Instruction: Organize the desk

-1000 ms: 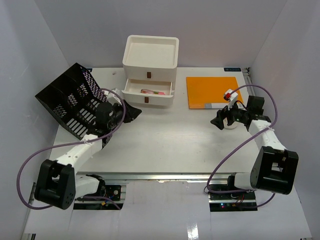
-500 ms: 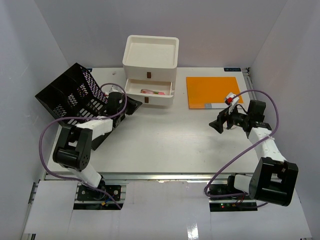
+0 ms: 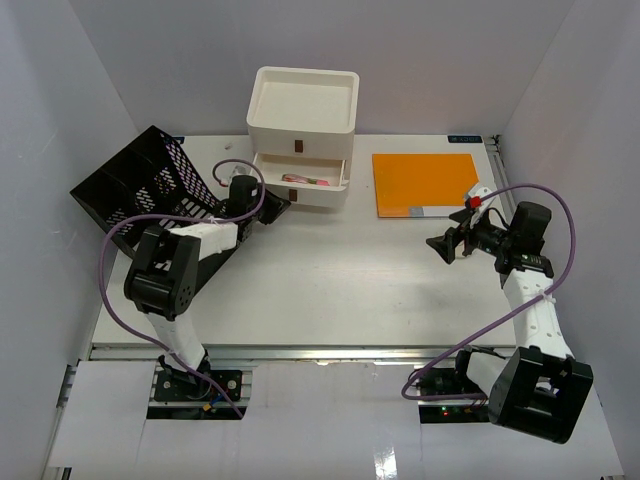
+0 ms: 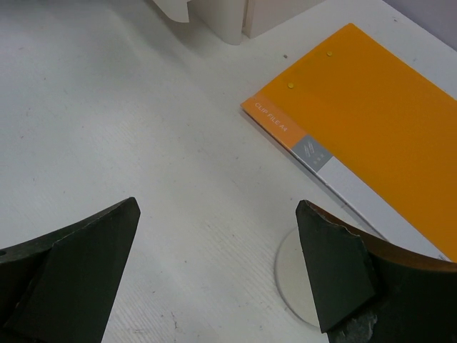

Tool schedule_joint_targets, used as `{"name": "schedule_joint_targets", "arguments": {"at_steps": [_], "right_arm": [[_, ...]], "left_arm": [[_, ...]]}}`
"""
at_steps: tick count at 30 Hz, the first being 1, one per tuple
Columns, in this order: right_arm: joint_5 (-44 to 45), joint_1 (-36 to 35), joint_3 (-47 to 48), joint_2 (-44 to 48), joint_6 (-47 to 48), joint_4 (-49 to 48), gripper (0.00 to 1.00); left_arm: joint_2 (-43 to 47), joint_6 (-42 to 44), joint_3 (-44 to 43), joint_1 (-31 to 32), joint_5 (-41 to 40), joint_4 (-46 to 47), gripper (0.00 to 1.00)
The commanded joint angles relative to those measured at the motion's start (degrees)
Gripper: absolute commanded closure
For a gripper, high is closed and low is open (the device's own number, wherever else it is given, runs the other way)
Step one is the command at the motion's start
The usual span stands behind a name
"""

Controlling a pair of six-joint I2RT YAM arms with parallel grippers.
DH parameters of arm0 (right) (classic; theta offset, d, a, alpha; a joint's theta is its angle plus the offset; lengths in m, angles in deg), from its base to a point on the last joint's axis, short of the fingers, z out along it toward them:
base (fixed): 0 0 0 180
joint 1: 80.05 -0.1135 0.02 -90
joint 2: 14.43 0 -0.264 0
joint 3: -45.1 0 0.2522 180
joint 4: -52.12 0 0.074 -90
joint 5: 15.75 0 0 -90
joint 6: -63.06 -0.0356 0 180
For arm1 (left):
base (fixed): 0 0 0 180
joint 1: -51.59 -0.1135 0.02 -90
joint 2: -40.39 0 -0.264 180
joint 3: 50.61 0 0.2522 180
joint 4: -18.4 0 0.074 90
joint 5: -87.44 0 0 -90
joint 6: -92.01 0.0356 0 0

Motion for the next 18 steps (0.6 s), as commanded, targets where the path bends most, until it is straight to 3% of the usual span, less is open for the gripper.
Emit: {"name": "schedule_joint_targets", "arguments": {"at_steps": [1, 18], "right_arm": [[-2.76, 1.06, -0.54, 0.42, -1.28, -1.79, 0.03], [-2.58, 1.31, -0.87, -0.10, -1.54, -2.19, 0.03]], "left_arm": [[-0.09, 0.95, -6.45, 0.10, -3.84, 2.81, 0.81], [-4.49, 2.64, -14.88, 1.19, -5.71, 2.21, 0.78]]}}
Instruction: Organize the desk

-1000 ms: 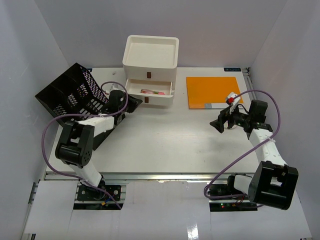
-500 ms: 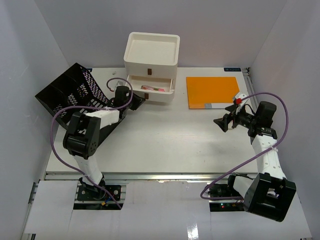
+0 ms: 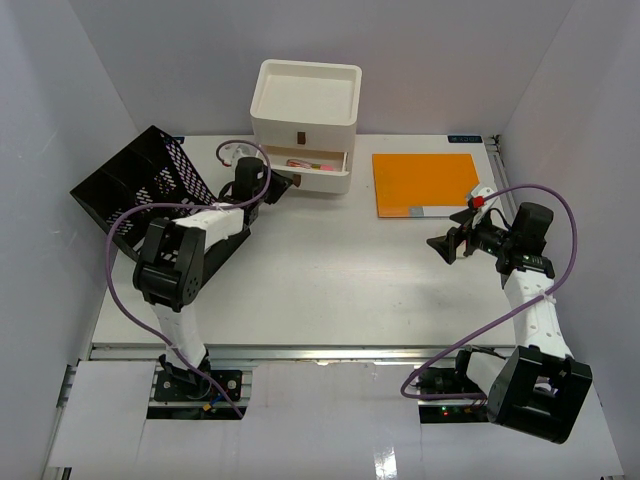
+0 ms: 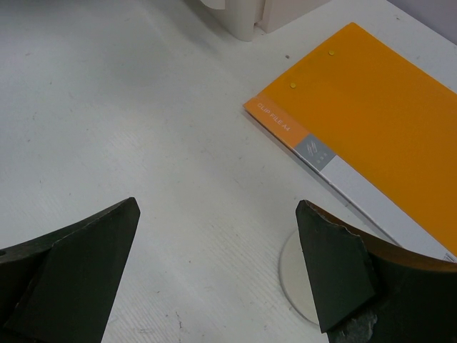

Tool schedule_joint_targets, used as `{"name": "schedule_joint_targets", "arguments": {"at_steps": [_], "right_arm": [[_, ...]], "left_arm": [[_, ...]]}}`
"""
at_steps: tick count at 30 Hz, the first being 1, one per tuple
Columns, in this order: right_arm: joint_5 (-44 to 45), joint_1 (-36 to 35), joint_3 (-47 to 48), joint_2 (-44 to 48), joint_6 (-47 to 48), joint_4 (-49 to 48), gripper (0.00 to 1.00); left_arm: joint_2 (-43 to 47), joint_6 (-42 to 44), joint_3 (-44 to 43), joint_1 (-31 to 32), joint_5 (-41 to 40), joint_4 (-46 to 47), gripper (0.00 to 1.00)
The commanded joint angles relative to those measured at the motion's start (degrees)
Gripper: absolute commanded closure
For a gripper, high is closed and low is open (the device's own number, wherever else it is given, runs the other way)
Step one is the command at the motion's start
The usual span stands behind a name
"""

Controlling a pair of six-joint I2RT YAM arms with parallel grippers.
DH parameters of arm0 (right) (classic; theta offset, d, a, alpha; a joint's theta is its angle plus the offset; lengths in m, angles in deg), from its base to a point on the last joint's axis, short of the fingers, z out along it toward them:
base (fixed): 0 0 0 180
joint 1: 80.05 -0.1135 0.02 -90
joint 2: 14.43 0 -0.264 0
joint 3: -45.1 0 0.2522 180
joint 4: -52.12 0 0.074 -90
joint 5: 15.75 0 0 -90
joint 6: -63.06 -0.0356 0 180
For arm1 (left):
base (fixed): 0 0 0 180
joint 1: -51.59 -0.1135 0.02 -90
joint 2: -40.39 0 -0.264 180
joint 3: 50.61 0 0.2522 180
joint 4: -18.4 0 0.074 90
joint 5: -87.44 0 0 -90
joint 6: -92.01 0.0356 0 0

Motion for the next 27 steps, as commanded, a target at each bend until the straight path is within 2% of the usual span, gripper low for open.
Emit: {"name": "schedule_joint_targets", "arguments": {"at_steps": [1, 6, 20, 27], "right_arm": [[-1.33, 0.32, -0.68, -0.09, -0.39, -1.99, 0.03], [-1.24, 0.40, -0.59, -0.27, -0.38, -1.82, 0.03], [-1.16, 1.19, -0.68, -0.72, -0.30, -1.81, 0.03], [-1.44, 1.57, -0.76, -0.90, -0.30, -1.73, 0.03]], "left_arm": [[-0.22, 0.03, -4.77, 0.20, -1.17, 3.45, 0.78], [-2.06, 0.19, -7.04, 0.11, -1.51, 3.37, 0.77], [-11.43, -0.24, -21.18, 0.11, -2.43, -1.31, 0.73], [-11.45, -0.15, -21.97, 0.11, -2.38, -1.87, 0.73]]}}
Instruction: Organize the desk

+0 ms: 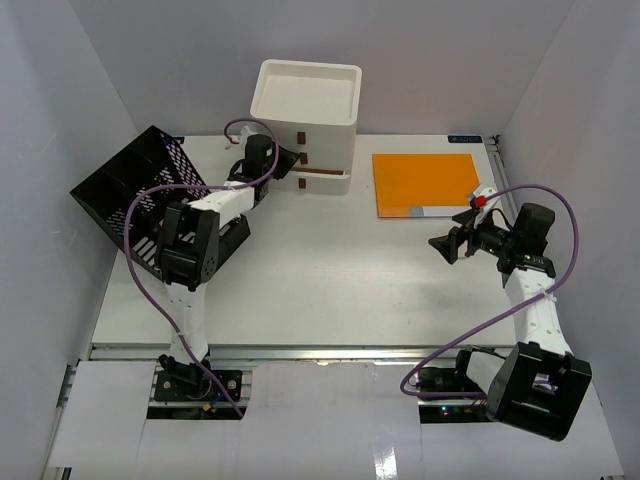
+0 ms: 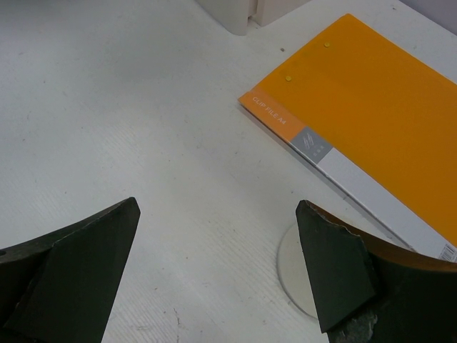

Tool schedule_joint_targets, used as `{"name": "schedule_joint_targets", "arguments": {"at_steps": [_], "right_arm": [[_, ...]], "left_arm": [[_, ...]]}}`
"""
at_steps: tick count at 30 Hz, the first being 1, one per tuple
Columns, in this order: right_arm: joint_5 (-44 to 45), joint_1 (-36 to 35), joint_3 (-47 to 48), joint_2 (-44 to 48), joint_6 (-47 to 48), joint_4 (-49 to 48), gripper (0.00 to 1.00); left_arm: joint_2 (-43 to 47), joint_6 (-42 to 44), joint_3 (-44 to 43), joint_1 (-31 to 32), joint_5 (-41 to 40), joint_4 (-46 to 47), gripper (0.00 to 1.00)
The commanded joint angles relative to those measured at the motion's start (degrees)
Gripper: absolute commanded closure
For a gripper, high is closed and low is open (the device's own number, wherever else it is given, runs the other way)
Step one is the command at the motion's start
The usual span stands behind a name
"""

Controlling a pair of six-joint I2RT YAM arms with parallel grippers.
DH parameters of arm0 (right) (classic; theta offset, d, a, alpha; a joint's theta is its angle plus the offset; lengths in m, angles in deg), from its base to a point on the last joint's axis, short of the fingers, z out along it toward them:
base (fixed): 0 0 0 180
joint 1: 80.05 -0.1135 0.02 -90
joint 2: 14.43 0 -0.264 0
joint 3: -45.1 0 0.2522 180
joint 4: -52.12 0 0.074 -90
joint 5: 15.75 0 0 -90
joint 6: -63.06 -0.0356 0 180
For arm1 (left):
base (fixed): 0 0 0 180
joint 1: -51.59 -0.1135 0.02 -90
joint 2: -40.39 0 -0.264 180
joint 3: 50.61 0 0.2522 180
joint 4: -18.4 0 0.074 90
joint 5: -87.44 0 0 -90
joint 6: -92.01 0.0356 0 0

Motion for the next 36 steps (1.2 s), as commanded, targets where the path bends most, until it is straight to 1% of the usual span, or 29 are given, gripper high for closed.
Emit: {"name": "schedule_joint_targets", "arguments": {"at_steps": [1, 5, 7, 10, 12, 14, 18, 21, 24, 28, 30, 33, 36], "right_arm": [[-1.50, 0.64, -0.67, -0.19, -0.31, -1.69, 0.03], [-1.93, 0.75, -0.67, -0.29, -0.31, -1.52, 0.03], [-2.09, 0.92, -0.70, -0.29, -0.31, -1.40, 0.03], [-2.21, 1.19, -0.85, -0.29, -0.31, -1.43, 0.03], [-2.21, 1.42, -0.92, -0.37, -0.31, -1.50, 0.03], [-2.23, 1.65, -1.03, -0.47, -0.31, -1.51, 0.03], [-2.66, 2.03, -1.11, -0.55, -0.50, -1.60, 0.03], [-2.94, 2.21, -1.22, -0.55, -0.80, -1.65, 0.03], [-3.00, 2.50, -1.37, -0.55, -1.01, -1.70, 0.03], [-3.08, 2.94, -1.55, -0.72, -1.10, -1.70, 0.03], [-3.17, 3.20, -1.55, -0.81, -1.10, -1.77, 0.03], [-3.43, 3.21, -1.47, -0.99, -1.27, -1.70, 0.03], [-3.62, 3.21, -1.29, -0.99, -1.57, -1.87, 0.03]], "left_arm": [[2.00, -0.15, -1.86, 0.11, -0.53, 0.64, 0.73], [6.04, 1.19, 1.89, 0.11, 0.09, 2.36, 0.72], [8.80, 2.82, 4.78, 0.05, 0.34, 2.90, 0.70], [14.92, 4.40, 9.83, -0.07, 1.15, 4.67, 0.65], [20.07, 5.34, 16.35, -0.60, 3.85, 6.31, 0.63], [25.96, 5.63, 19.25, -1.03, 5.80, 7.75, 0.61], [35.44, 7.57, 22.75, -1.12, 5.24, 5.89, 0.47], [38.90, 8.39, 22.65, -1.28, 5.71, 3.14, 0.39], [39.37, 7.53, 22.58, -2.06, 7.36, 0.89, 0.39], [36.80, 4.43, 22.77, -2.44, 8.79, -0.86, 0.39], [34.92, 2.61, 22.18, -2.52, 7.17, -3.87, 0.39], [33.28, 1.14, 21.13, -2.44, 5.12, -5.60, 0.39], [29.00, 0.07, 18.13, -2.53, 3.49, -7.57, 0.39]]}}
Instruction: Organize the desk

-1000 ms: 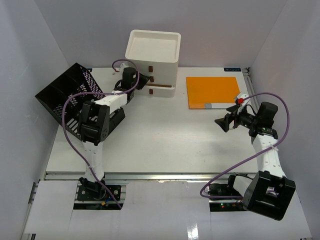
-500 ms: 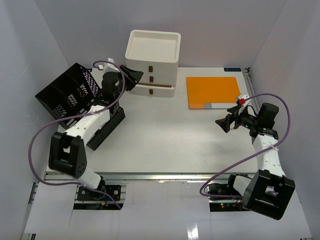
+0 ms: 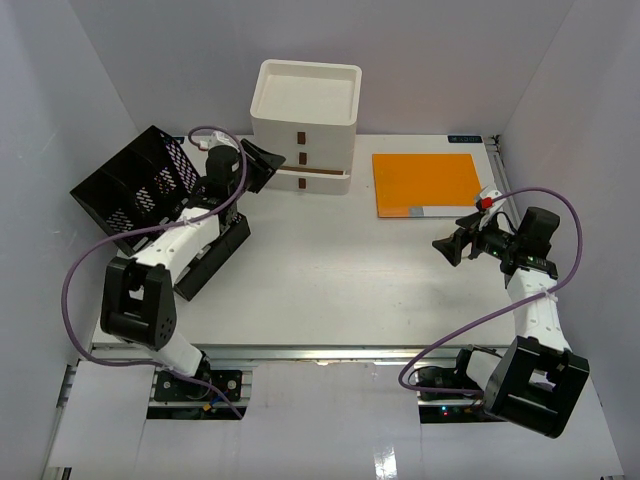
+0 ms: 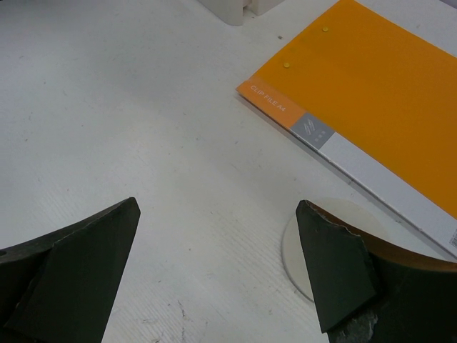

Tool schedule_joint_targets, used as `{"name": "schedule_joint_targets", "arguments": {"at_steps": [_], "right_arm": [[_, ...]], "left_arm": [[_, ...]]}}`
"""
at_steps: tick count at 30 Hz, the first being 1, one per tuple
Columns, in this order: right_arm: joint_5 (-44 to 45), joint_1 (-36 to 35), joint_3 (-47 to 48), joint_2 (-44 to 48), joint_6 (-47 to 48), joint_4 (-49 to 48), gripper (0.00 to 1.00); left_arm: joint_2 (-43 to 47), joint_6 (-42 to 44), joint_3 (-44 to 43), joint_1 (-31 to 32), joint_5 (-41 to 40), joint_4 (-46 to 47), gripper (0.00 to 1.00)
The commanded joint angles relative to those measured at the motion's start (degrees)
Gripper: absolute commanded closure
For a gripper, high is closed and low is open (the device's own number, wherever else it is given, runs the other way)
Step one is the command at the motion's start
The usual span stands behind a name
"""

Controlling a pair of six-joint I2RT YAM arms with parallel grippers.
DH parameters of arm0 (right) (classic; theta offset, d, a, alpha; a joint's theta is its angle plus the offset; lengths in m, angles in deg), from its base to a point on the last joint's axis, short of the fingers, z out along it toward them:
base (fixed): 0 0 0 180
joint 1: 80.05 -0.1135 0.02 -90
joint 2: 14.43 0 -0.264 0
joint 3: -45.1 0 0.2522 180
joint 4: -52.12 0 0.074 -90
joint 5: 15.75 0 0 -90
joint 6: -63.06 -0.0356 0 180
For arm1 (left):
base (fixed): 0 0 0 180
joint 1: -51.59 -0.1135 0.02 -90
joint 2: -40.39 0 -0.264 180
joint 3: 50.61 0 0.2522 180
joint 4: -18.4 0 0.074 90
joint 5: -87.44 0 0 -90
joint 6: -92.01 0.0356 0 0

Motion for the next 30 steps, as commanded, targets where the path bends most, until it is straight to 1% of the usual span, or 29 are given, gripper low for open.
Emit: {"name": "schedule_joint_targets", "arguments": {"at_steps": [1, 4, 6, 9, 12, 30], "right_arm": [[-1.83, 0.26, -0.19, -0.28, -1.09, -1.86, 0.03], [-1.83, 0.26, -0.04, -0.20, -1.19, -1.94, 0.03], [-1.83, 0.26, 0.05, -0.19, -1.27, -1.86, 0.03], [-2.00, 0.26, 0.05, -0.11, -1.53, -2.03, 0.03], [-2.30, 0.17, 0.18, -0.11, -1.75, -2.08, 0.03], [-1.59, 0.17, 0.29, -0.87, -1.82, -1.95, 0.03]], "left_arm": [[-4.25, -3.24, -5.17, -0.36, -2.78, -5.84, 0.39], [-10.55, -4.81, -9.79, -0.36, -2.61, -7.55, 0.39], [-13.90, -6.32, -12.73, -0.36, -3.17, -11.28, 0.40], [-21.41, -7.60, -20.15, -0.36, -3.77, -15.12, 0.41], [-25.03, -8.30, -23.31, -0.36, -5.64, -16.09, 0.42], [-32.97, -12.82, -31.47, -0.30, -10.86, -20.44, 0.44]]}}
